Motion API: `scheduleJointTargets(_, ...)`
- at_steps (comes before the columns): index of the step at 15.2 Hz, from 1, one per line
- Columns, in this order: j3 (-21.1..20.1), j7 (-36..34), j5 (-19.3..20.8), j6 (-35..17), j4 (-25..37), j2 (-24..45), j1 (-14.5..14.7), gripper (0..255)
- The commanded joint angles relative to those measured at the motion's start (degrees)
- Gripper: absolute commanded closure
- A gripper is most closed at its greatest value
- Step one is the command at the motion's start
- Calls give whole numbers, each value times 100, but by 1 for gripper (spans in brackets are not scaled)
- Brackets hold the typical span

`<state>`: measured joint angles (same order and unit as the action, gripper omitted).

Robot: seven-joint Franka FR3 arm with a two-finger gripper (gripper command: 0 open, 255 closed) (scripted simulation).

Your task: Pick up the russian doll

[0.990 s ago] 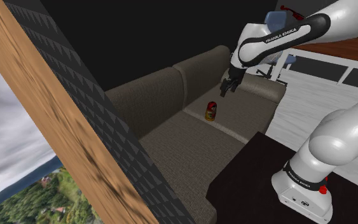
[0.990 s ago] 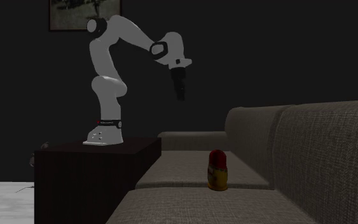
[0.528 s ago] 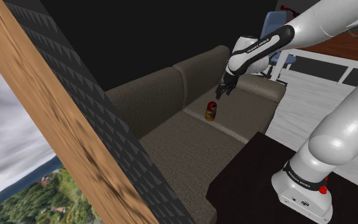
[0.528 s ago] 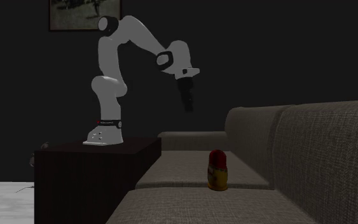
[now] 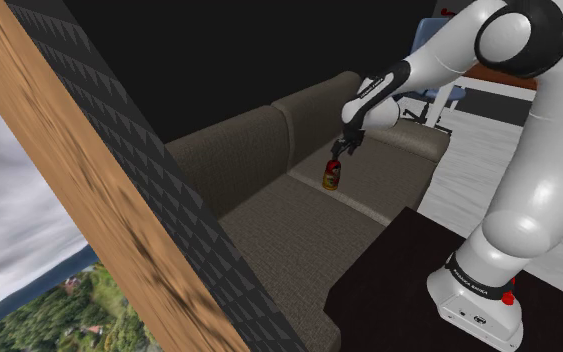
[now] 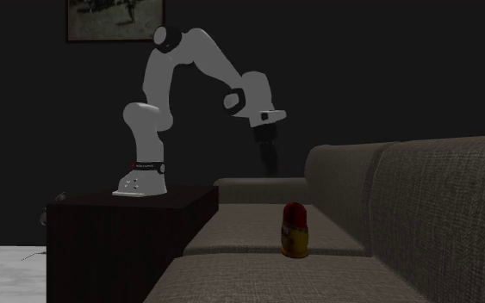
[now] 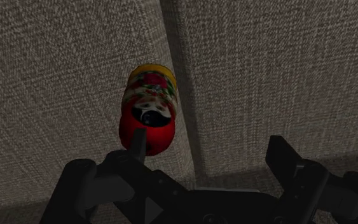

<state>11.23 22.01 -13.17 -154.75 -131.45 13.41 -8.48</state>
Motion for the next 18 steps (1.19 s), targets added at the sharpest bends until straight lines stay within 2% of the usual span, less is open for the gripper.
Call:
scheduleJointTargets(1,-54,176,-202,-113,323,391,-128,0)
scheduleJointTargets(7,-303,565,-643,-402,1395,1614,-589,0)
scheduleJointTargets(16,-523,747,-827,-792,1521,2120,-757,0)
scheduleJointTargets(17,-527,752,-832,-805,1505,2115,-759,255)
scheduleJointTargets(18,-527,747,-831,-805,1510,2120,-755,255)
